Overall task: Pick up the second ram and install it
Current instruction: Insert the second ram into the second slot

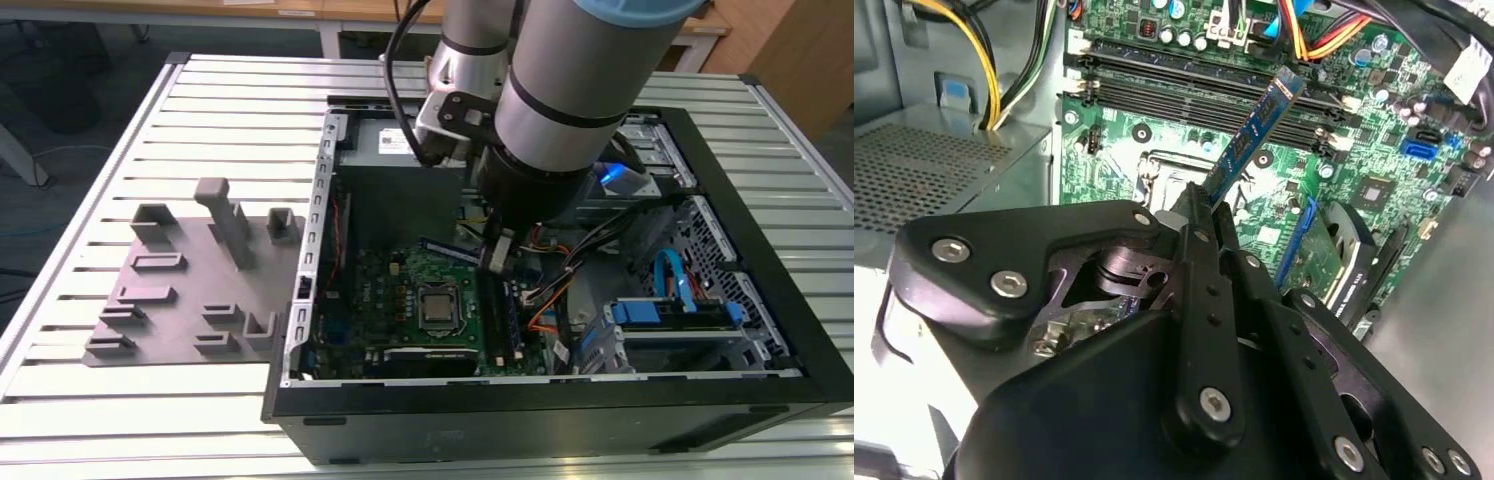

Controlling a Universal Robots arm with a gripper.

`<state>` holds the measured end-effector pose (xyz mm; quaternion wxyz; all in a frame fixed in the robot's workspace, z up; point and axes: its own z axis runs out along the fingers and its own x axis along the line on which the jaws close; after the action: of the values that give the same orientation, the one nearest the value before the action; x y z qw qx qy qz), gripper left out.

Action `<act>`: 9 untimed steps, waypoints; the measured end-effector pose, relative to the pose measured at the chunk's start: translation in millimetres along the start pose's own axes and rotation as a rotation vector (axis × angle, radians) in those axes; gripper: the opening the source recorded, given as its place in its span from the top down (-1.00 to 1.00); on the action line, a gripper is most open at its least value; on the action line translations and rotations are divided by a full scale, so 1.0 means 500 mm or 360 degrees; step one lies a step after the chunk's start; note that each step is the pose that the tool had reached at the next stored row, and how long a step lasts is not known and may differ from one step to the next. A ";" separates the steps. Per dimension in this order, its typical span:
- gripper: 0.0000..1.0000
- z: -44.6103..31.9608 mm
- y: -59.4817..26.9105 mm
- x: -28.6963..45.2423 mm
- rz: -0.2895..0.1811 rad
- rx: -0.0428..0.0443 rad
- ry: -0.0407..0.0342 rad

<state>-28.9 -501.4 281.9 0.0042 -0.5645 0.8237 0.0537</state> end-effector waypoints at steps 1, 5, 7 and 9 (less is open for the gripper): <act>0.78 0.000 0.000 0.000 0.0016 0.0001 -0.0001; 0.78 0.000 0.000 0.000 0.0088 0.0006 -0.0007; 0.78 0.001 0.000 0.000 0.0133 0.0009 -0.0011; 0.78 0.001 0.000 0.000 0.0181 0.0012 -0.0015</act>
<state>-28.9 -501.4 281.5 0.0072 -0.5166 0.8546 0.0534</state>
